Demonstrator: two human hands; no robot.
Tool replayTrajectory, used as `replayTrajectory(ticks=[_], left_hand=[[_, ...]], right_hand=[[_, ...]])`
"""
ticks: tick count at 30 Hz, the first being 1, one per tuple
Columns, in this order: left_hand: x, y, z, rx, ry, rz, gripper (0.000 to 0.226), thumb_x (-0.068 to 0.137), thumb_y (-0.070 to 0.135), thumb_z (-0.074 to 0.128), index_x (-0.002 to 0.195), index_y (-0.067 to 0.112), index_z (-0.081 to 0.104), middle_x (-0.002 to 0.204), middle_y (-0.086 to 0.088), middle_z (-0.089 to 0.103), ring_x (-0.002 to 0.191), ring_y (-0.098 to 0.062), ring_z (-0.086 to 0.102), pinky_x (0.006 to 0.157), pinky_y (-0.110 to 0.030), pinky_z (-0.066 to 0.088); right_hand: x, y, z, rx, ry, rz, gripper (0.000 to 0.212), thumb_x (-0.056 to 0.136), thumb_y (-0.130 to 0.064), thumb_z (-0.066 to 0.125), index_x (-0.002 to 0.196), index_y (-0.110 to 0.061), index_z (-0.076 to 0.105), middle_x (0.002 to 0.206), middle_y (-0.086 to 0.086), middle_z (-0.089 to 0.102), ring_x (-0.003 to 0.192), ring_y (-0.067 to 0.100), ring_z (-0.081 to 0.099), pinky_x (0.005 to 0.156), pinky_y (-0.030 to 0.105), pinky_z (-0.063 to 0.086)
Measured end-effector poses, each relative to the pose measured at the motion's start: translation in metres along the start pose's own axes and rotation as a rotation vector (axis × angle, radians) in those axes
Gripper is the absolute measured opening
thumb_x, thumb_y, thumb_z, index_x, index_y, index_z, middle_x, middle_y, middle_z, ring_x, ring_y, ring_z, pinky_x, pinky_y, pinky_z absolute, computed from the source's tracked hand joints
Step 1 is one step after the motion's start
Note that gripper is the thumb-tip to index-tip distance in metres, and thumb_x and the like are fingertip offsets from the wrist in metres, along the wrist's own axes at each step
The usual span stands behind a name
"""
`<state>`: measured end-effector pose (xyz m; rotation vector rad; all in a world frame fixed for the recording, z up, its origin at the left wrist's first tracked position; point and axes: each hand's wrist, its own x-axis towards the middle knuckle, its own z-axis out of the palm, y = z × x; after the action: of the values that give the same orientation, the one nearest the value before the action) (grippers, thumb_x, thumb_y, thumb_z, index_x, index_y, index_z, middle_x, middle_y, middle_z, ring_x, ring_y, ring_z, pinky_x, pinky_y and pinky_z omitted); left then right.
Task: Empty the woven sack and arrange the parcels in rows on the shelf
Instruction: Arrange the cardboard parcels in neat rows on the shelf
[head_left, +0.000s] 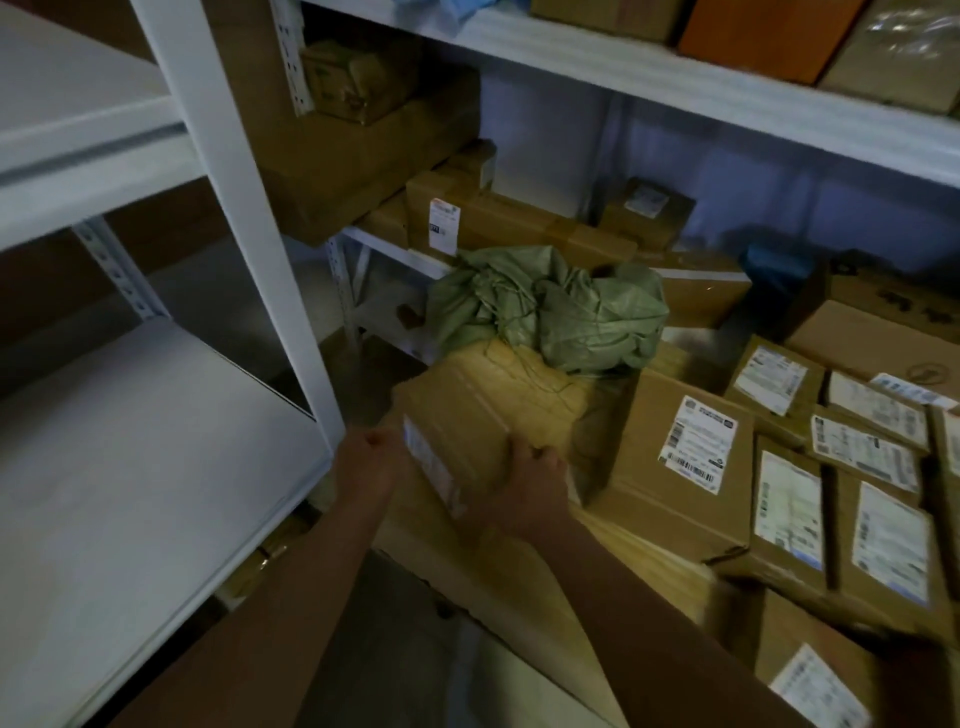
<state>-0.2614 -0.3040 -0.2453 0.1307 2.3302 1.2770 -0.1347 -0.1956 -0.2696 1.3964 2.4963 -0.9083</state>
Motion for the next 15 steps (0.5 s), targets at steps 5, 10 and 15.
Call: replayTrajectory(ticks=[5,10,15], left_hand=[[-0.001,-0.003,0.003,-0.067,-0.116,-0.173,0.025,0.097,0.030,0.046,0.077,0.015,0.050,0.101,-0.016,0.060,0.087,-0.029,0.057,0.077,-0.036,0.047],[-0.021,0.000,0.016,-0.362,-0.236,-0.101,0.046,0.084,0.047,0.058,0.114,0.013,0.060,0.115,-0.014,0.063,0.100,-0.029,0.061,0.091,-0.046,0.050],[-0.036,-0.032,0.049,-0.202,-0.289,-0.119,0.090,0.047,0.071,0.074,0.115,0.014,0.060,0.110,-0.007,0.067,0.095,-0.028,0.066,0.083,-0.047,0.055]], right_hand=[[-0.015,0.022,-0.012,0.617,-0.133,0.127,0.090,0.056,-0.058,0.067,0.135,-0.017,0.049,0.126,0.008,0.055,0.109,0.025,0.056,0.081,0.032,0.047],[-0.039,0.056,-0.035,0.704,-0.259,0.123,0.039,0.061,-0.047,0.053,0.089,-0.023,0.066,0.084,0.000,0.064,0.076,0.015,0.059,0.065,0.027,0.043],[-0.066,0.106,-0.051,0.677,-0.246,0.150,0.034,0.063,-0.049,0.051,0.082,-0.024,0.064,0.081,0.001,0.063,0.075,0.017,0.058,0.063,0.027,0.044]])
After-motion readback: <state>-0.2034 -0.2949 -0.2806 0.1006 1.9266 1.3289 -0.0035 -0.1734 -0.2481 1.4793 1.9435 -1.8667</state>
